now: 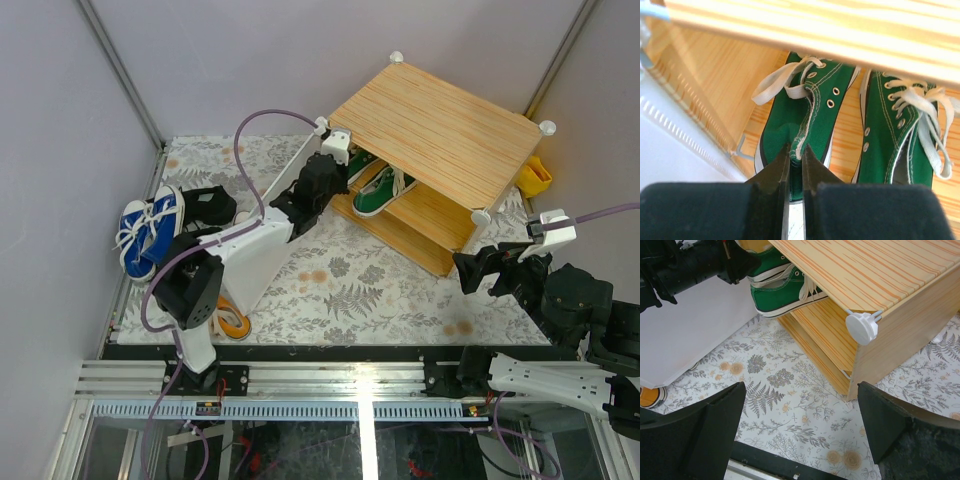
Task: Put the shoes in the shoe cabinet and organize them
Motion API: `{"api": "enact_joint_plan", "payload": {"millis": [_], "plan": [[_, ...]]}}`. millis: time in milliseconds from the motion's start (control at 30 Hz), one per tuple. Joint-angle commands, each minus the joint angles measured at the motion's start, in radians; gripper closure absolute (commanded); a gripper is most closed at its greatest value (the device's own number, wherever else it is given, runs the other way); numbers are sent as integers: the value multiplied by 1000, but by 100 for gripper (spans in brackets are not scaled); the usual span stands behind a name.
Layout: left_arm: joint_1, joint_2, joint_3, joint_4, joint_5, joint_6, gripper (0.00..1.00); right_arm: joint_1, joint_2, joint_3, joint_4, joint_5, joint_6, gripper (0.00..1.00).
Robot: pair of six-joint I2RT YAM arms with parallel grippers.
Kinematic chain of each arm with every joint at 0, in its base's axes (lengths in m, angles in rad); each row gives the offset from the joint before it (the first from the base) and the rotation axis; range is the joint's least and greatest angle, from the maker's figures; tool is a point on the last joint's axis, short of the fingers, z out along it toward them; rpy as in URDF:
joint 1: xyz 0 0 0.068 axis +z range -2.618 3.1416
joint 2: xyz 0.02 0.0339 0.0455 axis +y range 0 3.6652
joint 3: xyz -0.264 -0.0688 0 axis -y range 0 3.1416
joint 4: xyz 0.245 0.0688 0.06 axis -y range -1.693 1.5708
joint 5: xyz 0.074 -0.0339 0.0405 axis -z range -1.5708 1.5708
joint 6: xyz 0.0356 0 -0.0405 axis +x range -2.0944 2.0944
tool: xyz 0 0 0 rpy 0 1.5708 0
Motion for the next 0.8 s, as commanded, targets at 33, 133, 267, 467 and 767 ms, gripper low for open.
{"api": "enact_joint_plan", "payload": {"millis": [33,133,267,467,767], "plan": [[-2,43,103,112,-12,-8,100,2,13,1,20,37,-1,0],[-2,71,116,140,-31,-10,100,2,13,3,14,39,3,1],[-2,101,104,194,-63,-6,100,2,20,3,8,42,8,0],[-2,103,95,234,-100,3,89,2,31,-1,10,36,13,1],[2,121,76,242,-120,12,39,2,28,-2,6,30,20,1]]}}
